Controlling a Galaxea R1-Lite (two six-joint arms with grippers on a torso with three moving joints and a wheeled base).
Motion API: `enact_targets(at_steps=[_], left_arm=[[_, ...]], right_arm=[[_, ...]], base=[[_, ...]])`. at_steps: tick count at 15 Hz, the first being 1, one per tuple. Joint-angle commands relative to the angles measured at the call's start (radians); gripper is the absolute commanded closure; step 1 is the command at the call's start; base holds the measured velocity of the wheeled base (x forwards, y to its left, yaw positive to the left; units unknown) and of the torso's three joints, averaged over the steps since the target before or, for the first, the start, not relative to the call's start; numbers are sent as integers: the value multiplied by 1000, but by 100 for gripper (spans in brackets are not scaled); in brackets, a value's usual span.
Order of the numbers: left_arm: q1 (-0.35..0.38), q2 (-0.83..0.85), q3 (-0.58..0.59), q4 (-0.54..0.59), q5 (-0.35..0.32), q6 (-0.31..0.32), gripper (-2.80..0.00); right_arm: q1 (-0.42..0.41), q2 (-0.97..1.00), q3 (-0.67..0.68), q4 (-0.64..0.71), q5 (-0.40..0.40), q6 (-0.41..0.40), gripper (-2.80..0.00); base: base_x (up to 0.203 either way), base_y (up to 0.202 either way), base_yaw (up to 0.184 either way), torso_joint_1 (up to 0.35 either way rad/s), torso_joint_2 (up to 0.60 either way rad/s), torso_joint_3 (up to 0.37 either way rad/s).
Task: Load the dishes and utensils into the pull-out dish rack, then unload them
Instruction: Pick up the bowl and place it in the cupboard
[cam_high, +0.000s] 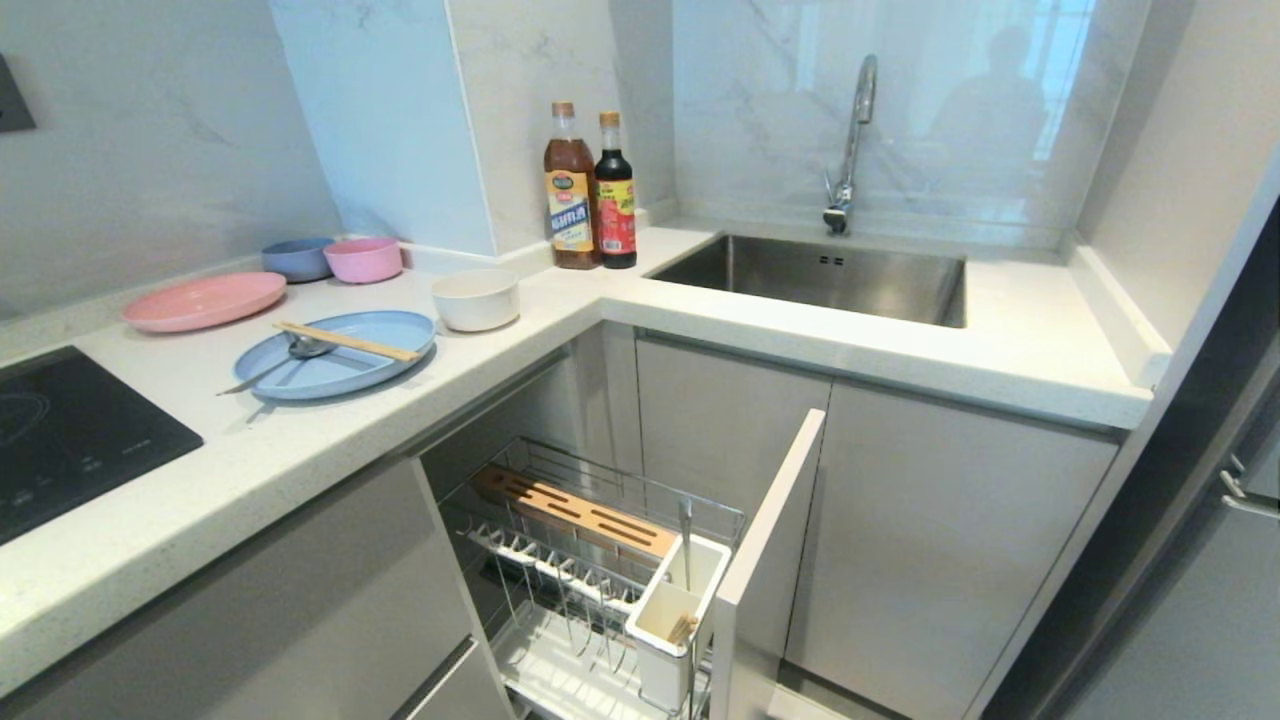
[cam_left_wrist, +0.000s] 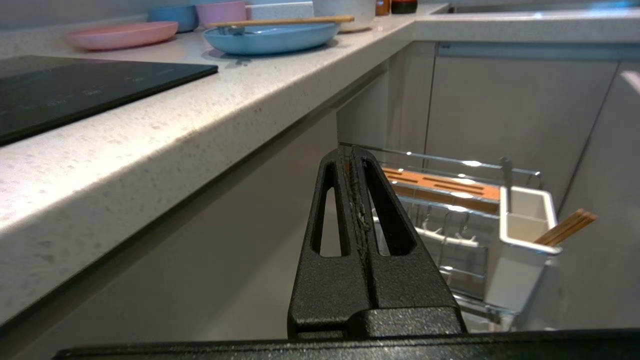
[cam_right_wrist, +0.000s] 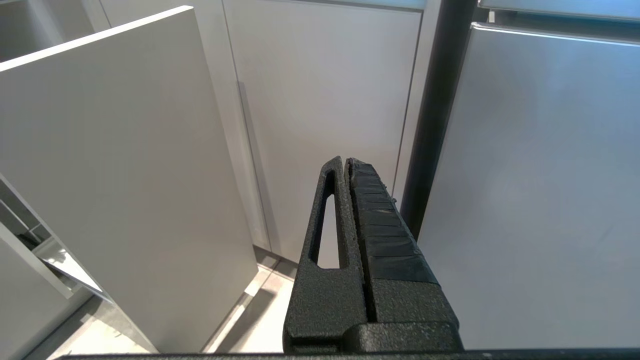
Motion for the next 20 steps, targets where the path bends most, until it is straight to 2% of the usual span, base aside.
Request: enact_targets(at_steps=[1,3,5,8,11,20], left_arm=[[0,-6,74,-26,-2,4,0],[0,-6,69,-15,-33,-11,0],[0,-6,59,79,-45,-65,0],[0,-7,57,77,-46,-87,0],[0,-7,56,74,-13,-183,0],[0,-7,57,71,-13,-184,0]], right_arm=[[0,1,2,0,0,0,0],[0,1,2,0,0,0,0],[0,1,2,0,2,0,0],[0,1,2,0,0,0,0],[0,1,2,0,0,0,0],[0,1,2,0,0,0,0]], base=[[0,0,0,0,0,0],[0,0,0,0,0,0],[0,0,0,0,0,0],[0,0,0,0,0,0],[0,0,0,0,0,0],[0,0,0,0,0,0]])
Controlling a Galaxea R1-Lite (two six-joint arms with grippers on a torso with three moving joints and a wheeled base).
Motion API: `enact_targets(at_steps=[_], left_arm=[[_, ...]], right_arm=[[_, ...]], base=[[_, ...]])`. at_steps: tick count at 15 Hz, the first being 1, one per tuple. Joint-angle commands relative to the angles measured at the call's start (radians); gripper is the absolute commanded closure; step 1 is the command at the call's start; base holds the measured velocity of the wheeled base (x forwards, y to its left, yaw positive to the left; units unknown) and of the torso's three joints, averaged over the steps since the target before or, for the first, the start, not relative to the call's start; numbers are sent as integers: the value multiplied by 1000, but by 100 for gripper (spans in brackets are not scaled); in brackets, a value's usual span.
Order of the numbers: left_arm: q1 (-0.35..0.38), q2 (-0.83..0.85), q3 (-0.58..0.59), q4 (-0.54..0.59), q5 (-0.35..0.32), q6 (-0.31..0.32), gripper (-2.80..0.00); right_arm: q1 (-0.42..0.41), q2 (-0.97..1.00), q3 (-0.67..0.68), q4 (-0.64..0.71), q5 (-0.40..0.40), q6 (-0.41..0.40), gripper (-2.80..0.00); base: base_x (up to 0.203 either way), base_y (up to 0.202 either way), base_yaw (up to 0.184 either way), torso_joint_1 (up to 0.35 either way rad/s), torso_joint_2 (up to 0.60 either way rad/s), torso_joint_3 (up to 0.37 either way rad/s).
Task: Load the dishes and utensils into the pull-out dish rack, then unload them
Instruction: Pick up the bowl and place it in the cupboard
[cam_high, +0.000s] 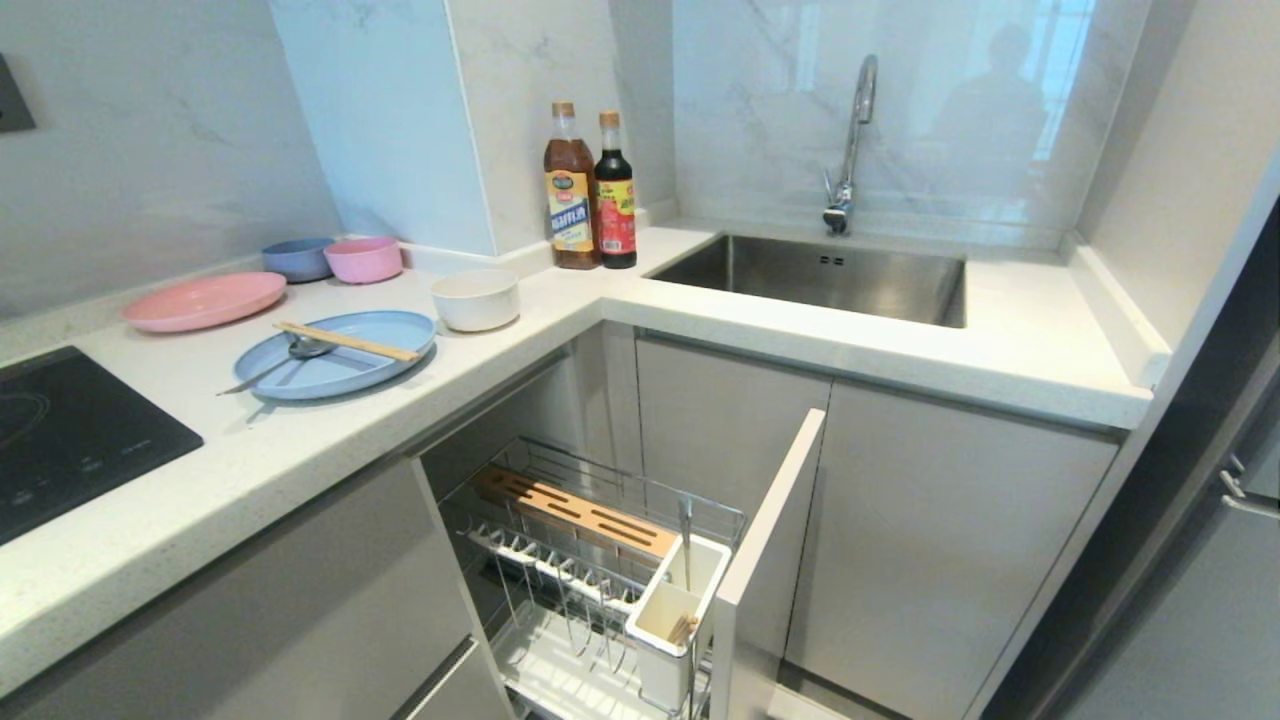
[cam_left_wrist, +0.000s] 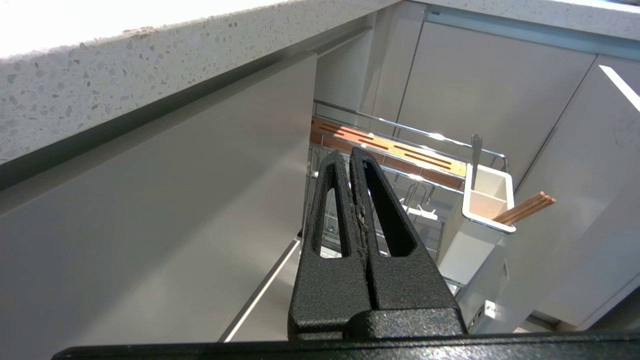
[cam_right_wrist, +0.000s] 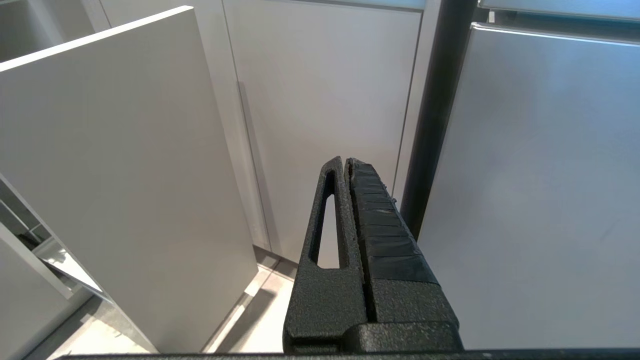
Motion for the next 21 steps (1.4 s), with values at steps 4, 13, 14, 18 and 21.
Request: enact_targets(at_steps=[4,13,14,18,21], left_arm=[[0,-2,12,-1,-1,0,0],[0,-2,12,1,-1,0,0],[0,-2,12,1,-1,0,0],[0,-2,12,1,-1,0,0],[0,-2,12,1,-1,2,0]], right_arm=[[0,1,1,0,0,0,0],[0,1,2,0,0,0,0],[0,1,2,0,0,0,0],[0,1,1,0,0,0,0],[0,1,2,0,0,0,0]], base=[[0,0,0,0,0,0],[0,0,0,2,2,-177],[0,0,0,2,-1,-204],[0,0,0,6,3,-200],[0,0,0,5,3,-199]])
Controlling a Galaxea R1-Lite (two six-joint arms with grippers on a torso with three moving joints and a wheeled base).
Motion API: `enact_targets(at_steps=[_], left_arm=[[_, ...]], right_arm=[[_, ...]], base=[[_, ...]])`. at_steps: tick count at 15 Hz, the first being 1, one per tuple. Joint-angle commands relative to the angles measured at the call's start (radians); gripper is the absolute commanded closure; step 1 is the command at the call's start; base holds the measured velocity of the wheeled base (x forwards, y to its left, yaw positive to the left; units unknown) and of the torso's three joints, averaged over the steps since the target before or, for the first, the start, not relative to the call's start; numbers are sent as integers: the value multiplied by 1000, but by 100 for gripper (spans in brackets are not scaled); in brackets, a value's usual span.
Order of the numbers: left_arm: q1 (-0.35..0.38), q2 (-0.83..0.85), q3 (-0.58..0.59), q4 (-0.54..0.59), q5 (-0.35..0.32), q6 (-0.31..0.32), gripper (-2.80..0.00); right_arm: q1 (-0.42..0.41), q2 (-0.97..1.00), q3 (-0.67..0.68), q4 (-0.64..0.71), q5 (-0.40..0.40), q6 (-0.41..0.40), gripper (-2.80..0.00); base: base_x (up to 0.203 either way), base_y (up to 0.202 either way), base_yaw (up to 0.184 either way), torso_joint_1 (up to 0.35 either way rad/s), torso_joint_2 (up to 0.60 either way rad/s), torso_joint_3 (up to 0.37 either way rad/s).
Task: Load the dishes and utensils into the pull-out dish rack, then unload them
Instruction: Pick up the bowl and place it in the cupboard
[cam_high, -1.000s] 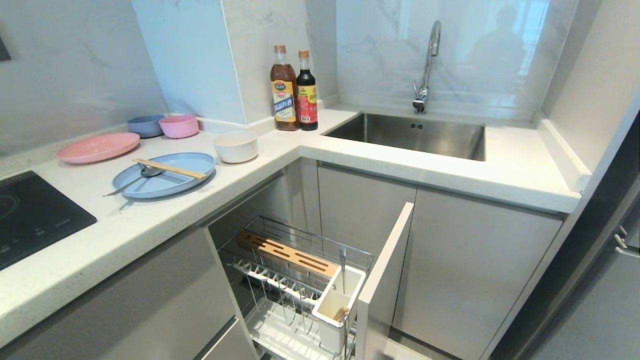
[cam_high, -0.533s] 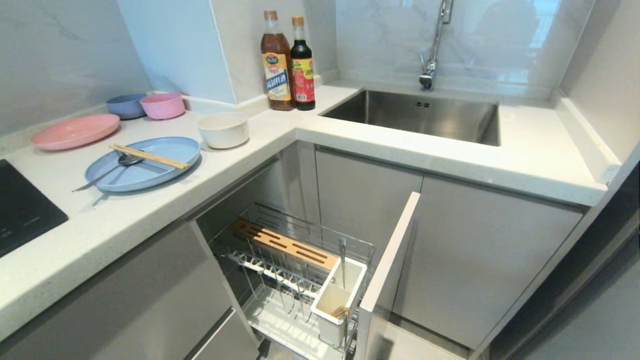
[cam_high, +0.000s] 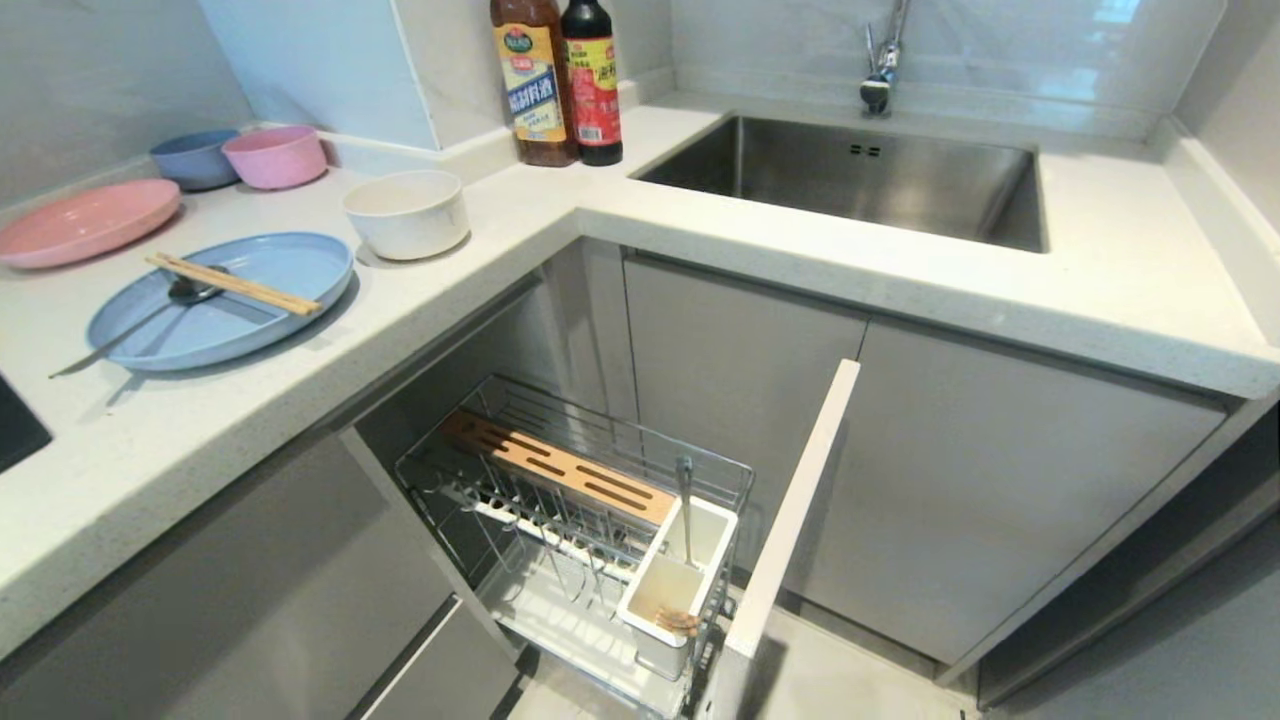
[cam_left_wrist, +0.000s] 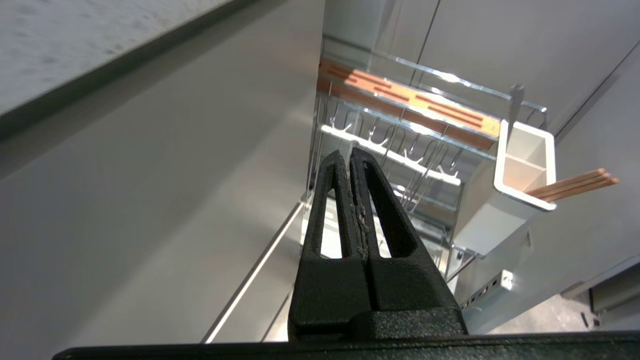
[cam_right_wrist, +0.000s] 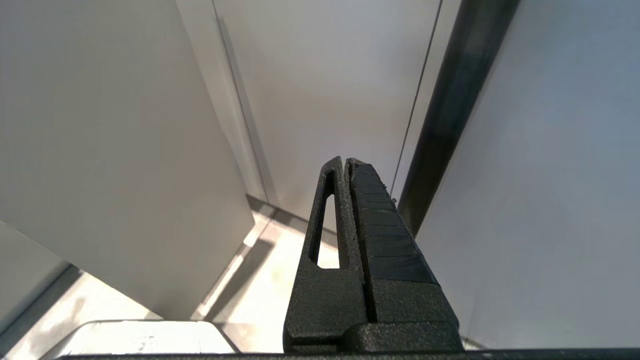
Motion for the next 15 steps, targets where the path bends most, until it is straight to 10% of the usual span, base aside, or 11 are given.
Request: enact_targets(at_steps=[1,15], left_arm=[[0,-1,12,-1,0,-1,0],[0,-1,12,-2,2,-2,0]], right_arm=[[0,1,0,0,0,0,0],[0,1,0,0,0,0,0]], base=[[0,0,0,6,6,-194],[0,0,0,6,4,-173]])
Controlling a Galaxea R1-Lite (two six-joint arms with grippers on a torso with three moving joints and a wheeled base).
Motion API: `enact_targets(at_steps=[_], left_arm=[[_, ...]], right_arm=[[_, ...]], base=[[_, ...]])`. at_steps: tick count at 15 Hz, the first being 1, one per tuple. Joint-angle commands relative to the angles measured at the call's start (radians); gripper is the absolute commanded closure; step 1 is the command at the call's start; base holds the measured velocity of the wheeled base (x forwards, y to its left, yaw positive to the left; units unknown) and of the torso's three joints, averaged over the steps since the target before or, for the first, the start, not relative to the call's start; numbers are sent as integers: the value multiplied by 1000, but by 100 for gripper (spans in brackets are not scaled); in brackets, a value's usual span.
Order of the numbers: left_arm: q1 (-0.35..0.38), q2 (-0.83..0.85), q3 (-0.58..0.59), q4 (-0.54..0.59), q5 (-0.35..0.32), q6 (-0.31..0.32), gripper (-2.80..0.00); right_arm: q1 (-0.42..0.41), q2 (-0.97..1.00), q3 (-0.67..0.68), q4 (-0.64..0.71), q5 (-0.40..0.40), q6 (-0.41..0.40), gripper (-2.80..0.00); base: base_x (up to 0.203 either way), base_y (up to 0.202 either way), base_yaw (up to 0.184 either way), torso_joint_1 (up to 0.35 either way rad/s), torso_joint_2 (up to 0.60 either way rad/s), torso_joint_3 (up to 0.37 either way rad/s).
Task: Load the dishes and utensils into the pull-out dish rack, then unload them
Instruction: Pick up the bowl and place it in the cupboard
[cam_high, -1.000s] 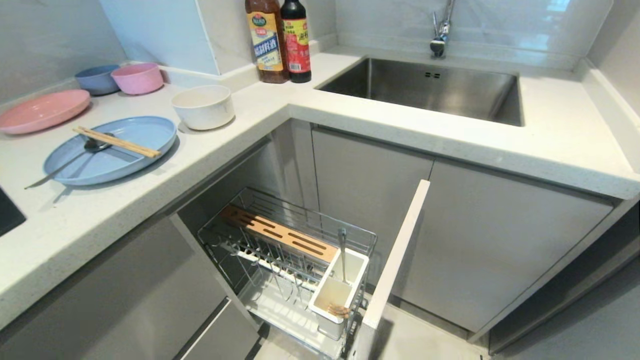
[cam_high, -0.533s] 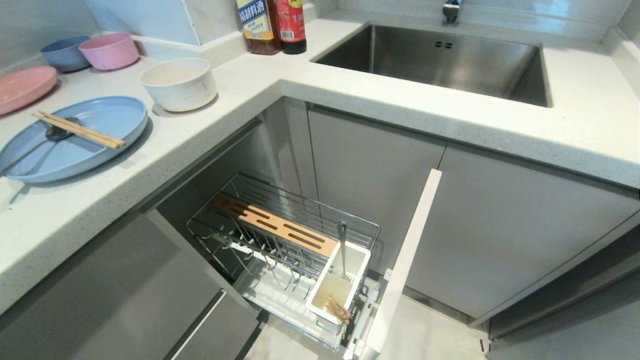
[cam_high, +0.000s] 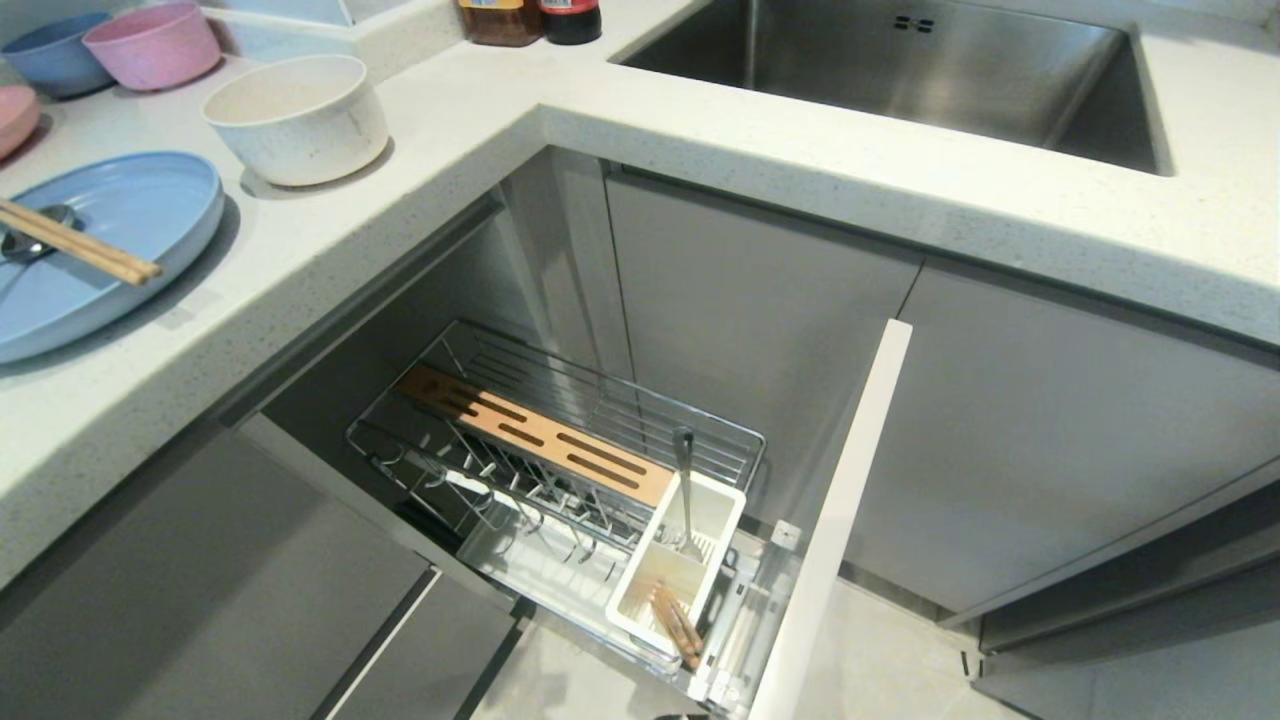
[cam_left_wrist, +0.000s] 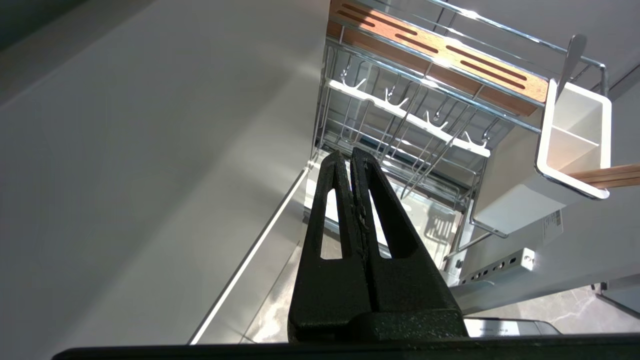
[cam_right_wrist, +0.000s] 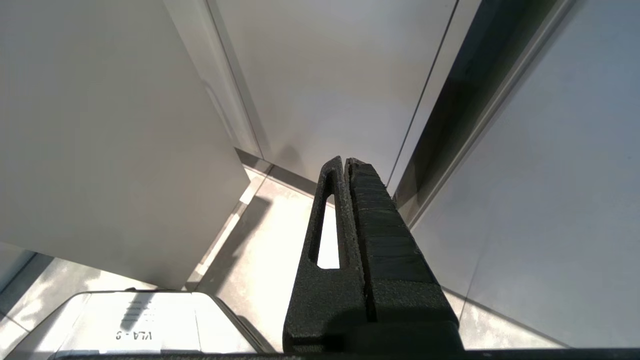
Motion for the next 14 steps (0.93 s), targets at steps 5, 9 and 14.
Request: enact_targets(at_steps=[5,9,14], left_arm=[[0,0,12,-1,0,-1,0],[0,0,22,-98,-8,27,0],[0,0,-173,-169,-438,35,0]], right_arm=[[0,1,0,0,0,0,0],[0,1,1,0,0,0,0],[0,1,2,0,0,0,0]], base=[[0,0,0,0,0,0],[0,0,0,0,0,0],[0,0,0,0,0,0]])
